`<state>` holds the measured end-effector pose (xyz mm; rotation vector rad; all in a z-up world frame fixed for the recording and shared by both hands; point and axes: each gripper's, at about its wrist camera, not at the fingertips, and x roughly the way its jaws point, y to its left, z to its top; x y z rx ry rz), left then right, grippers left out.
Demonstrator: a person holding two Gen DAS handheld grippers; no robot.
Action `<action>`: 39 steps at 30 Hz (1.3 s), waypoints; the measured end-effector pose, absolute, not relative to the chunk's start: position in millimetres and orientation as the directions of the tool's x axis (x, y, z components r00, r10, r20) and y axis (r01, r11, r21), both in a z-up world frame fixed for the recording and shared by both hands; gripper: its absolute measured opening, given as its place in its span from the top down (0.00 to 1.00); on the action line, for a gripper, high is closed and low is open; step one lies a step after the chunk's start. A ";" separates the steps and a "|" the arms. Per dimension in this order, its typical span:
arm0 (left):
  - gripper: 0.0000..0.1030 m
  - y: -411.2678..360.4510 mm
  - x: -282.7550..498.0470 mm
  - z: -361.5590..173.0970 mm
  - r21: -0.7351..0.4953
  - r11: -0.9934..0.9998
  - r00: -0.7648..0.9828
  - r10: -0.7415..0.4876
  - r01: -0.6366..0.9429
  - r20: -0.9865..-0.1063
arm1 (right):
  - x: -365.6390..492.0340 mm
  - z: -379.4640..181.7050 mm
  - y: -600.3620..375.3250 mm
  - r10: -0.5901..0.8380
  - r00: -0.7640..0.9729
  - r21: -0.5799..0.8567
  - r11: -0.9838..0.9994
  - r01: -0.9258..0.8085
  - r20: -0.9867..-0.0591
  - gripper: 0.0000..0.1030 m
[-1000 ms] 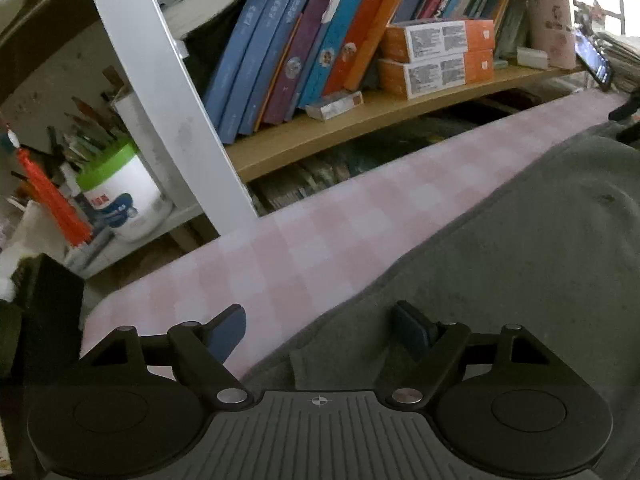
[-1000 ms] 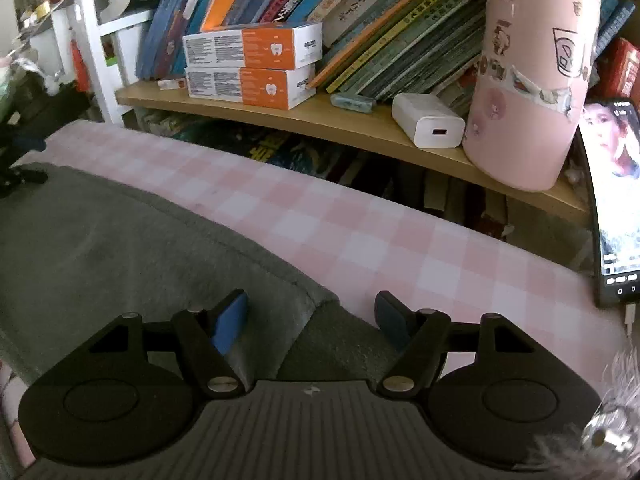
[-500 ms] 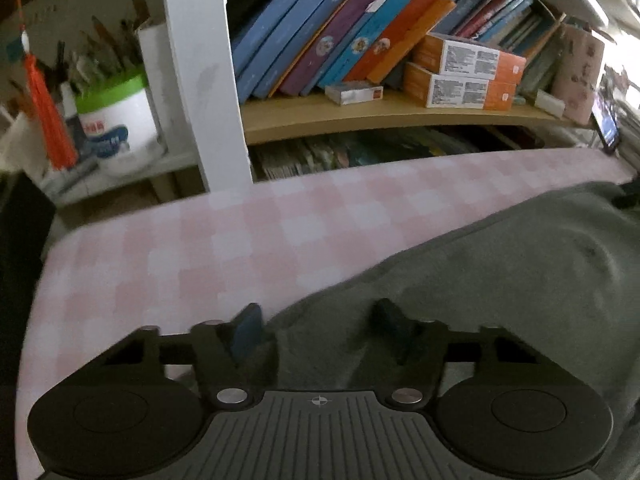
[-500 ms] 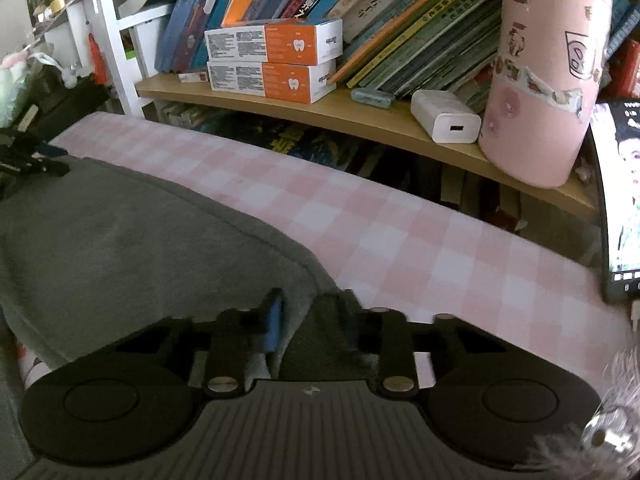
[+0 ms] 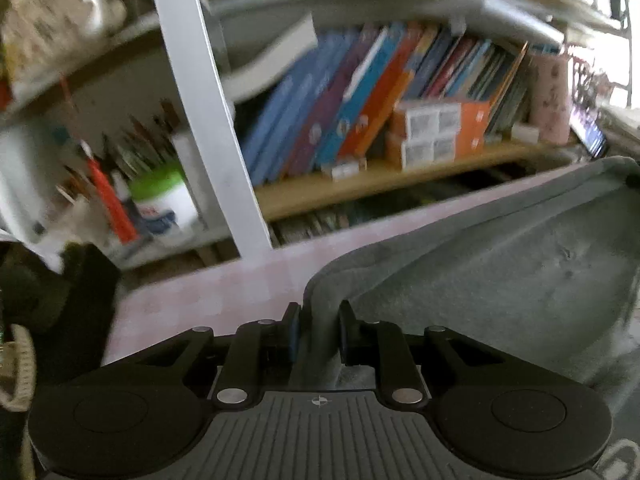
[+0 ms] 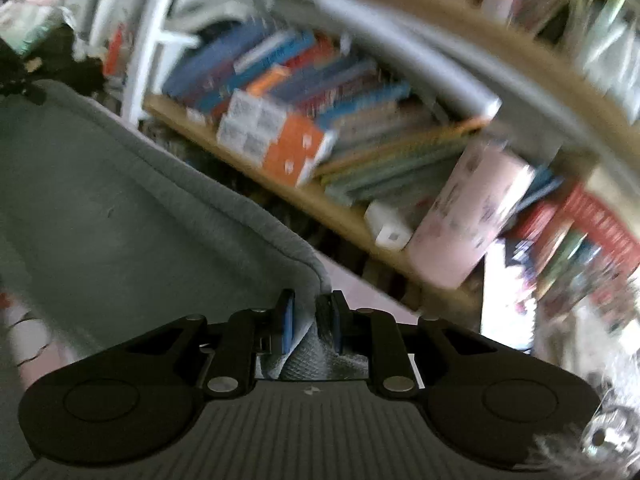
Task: Fold clothes
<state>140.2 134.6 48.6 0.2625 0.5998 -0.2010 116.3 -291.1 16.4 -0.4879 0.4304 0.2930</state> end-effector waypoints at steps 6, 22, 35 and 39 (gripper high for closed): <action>0.82 136.2 68.7 73.5 0.187 0.950 0.859 -0.130 0.251 -0.495 | 33.4 45.0 -299.8 0.204 0.908 -0.433 0.827 -0.360 -0.366 0.84; 0.58 149.2 -94.5 26.6 0.097 0.980 0.891 -0.114 0.174 -0.440 | -151.7 -2.1 -301.4 0.292 0.846 -0.433 0.757 -0.489 -0.447 0.74; 0.21 183.4 -170.6 14.6 -0.257 0.966 0.949 -0.100 0.021 -0.299 | -187.1 -6.0 -335.6 0.268 0.814 0.005 0.951 -0.310 -0.516 0.38; 0.17 184.0 -166.3 12.2 -0.361 0.933 0.946 -0.130 0.015 -0.298 | -186.5 -4.7 -355.5 0.354 0.804 0.335 0.919 -0.206 -0.478 0.32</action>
